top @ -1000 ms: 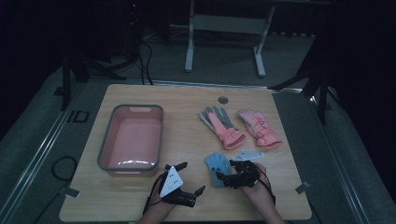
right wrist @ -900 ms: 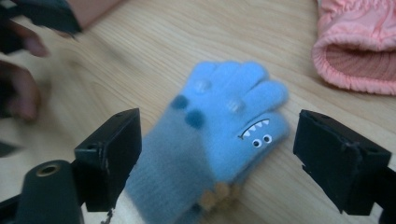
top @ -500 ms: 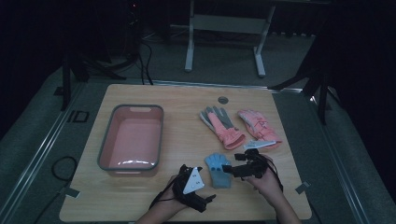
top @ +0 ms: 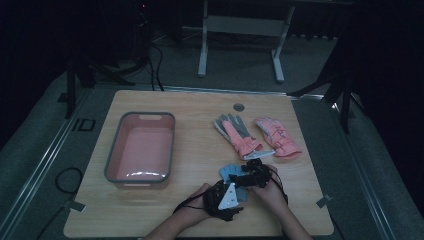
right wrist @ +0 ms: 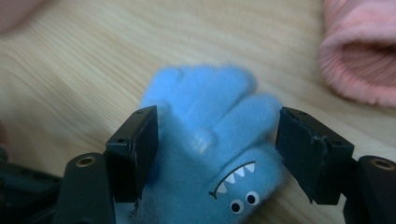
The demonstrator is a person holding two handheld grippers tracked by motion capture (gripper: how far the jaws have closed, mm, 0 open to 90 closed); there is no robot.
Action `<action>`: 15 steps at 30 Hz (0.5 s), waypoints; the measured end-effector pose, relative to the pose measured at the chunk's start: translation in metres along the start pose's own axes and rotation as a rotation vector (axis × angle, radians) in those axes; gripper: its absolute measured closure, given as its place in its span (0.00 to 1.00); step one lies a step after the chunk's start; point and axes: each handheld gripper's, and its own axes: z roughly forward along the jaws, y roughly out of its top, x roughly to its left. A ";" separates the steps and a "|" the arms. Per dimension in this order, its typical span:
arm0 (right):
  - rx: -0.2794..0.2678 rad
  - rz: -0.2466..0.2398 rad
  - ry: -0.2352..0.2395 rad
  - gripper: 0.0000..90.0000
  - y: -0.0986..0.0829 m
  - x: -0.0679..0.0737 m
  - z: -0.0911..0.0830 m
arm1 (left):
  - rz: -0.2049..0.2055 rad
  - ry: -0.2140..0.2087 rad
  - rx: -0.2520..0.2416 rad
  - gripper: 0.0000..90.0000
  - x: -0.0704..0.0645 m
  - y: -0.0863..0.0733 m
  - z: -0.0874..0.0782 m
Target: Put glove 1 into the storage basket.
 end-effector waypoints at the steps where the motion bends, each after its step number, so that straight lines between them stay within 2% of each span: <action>1: -0.004 -0.016 -0.018 0.33 -0.002 0.002 0.002 | 0.011 0.005 0.015 0.38 0.000 0.000 0.003; 2: -0.007 -0.034 -0.032 0.36 -0.003 0.004 0.003 | 0.025 0.007 0.023 0.38 -0.001 0.000 0.005; 5: -0.006 -0.079 -0.038 0.49 -0.004 0.008 0.003 | 0.017 0.019 0.031 0.46 0.001 0.000 0.006; 9: 0.006 -0.079 0.007 0.70 -0.002 0.009 0.003 | -0.006 0.035 0.046 0.64 0.006 -0.002 0.007; 12: 0.010 -0.068 0.043 0.79 -0.002 0.008 0.004 | -0.020 0.033 0.053 0.72 0.009 -0.001 0.006; 15: 0.022 -0.040 0.077 0.85 0.000 0.004 0.004 | -0.068 0.010 0.058 0.81 0.014 0.002 0.004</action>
